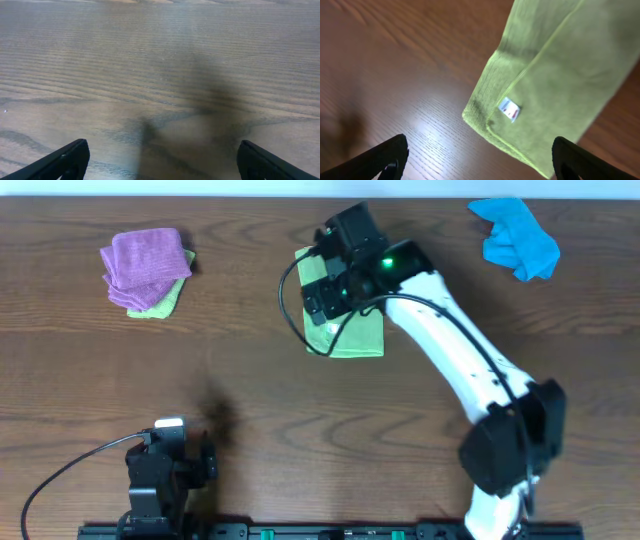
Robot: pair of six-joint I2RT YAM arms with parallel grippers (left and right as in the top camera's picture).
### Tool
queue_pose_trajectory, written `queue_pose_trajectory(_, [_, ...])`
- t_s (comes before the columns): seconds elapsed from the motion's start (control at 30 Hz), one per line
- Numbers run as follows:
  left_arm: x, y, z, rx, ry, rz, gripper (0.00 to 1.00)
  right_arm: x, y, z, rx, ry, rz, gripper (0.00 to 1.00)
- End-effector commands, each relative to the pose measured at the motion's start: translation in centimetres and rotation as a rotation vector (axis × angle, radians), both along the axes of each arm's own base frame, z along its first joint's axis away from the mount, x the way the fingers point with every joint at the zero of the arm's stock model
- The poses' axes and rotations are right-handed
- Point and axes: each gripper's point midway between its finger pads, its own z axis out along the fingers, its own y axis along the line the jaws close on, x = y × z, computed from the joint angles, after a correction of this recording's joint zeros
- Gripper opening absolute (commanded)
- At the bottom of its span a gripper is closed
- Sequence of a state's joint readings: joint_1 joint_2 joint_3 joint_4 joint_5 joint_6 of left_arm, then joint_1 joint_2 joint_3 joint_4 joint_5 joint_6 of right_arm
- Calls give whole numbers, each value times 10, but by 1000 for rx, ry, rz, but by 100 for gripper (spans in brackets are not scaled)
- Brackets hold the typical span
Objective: Fold the cloth
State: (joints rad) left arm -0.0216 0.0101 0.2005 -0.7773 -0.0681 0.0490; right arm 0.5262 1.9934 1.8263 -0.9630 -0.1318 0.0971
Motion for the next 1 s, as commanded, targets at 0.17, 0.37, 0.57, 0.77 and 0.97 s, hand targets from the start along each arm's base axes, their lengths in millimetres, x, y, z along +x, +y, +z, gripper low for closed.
queue_pose_trajectory(0.17, [-6, 3, -13, 6, 44, 20, 95, -1, 4, -63, -59, 124, 16, 89])
queue_pose_trajectory(0.37, [-5, 3, -13, 5, 42, 20, 95, -2, 3, -85, -84, 166, 16, 88])
queue_pose_trajectory(0.57, [-5, 3, -13, 5, 42, 20, 95, -4, 1, -105, -108, 201, 14, 87])
queue_pose_trajectory(0.77, [-5, 3, -13, 5, 42, 21, 95, -8, -3, -128, -143, 246, 12, 82])
queue_pose_trajectory(0.97, [-5, 3, -13, 5, 42, 20, 95, -7, -9, -138, -185, 246, 1, 75])
